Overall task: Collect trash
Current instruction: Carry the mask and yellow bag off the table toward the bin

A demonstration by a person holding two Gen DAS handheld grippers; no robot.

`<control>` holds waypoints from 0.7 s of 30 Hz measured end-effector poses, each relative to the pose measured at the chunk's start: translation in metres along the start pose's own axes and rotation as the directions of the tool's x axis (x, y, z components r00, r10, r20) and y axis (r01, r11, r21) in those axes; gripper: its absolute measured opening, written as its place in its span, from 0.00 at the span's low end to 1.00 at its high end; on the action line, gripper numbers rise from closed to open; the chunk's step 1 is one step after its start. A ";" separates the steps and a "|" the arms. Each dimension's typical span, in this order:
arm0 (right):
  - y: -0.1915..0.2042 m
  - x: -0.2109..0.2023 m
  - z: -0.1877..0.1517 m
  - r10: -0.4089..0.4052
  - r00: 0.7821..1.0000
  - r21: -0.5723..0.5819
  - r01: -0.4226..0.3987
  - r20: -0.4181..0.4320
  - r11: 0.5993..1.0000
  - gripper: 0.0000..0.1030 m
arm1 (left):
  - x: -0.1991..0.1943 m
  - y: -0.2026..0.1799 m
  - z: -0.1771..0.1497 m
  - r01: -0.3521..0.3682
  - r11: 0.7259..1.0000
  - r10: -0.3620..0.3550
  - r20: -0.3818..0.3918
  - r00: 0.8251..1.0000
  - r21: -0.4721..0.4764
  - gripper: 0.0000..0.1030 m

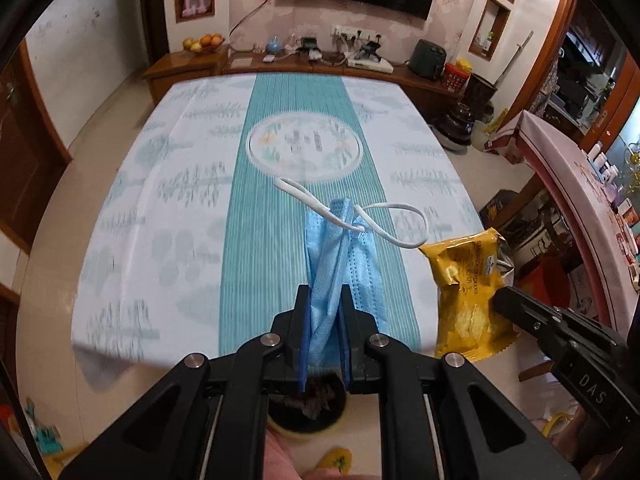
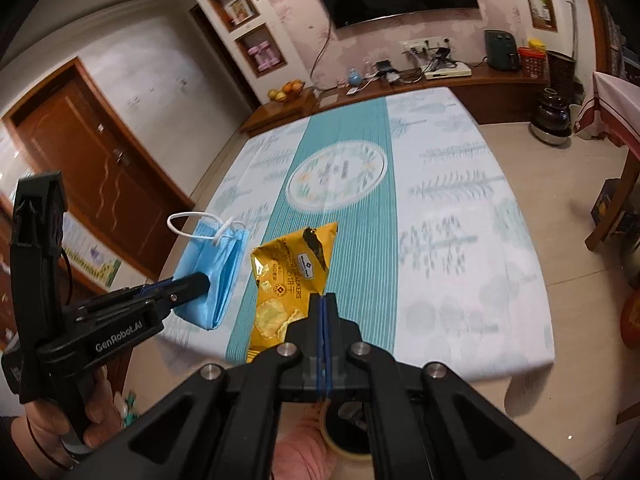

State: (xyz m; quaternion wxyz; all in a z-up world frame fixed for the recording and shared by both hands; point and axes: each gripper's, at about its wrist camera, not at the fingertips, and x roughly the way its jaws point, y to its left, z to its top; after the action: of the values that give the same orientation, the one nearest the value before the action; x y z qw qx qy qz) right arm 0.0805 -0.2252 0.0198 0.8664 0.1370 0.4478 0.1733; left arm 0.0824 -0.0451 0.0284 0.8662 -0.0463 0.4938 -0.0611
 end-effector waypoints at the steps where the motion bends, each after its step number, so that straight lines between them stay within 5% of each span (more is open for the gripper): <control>1: 0.000 -0.005 -0.007 0.003 1.000 -0.003 -0.003 -0.008 1.000 0.00 | -0.003 -0.003 -0.008 -0.005 1.000 0.005 -0.009 1.000 0.000 0.10; 10: 0.002 -0.023 -0.061 0.028 0.996 0.032 -0.025 -0.084 0.999 0.00 | -0.022 -0.010 -0.065 -0.038 0.999 0.041 -0.085 0.996 0.039 0.10; 21: -0.017 0.010 -0.118 -0.023 0.985 0.167 0.052 -0.170 0.985 0.00 | 0.020 -0.001 -0.102 0.005 0.998 0.005 -0.153 0.988 0.065 0.10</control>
State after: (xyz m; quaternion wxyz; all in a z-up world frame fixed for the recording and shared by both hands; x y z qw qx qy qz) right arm -0.0084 -0.2270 -0.0606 0.8140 0.1873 0.5346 0.1286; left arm 0.0049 -0.0514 -0.0403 0.8269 -0.0133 0.5564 -0.0804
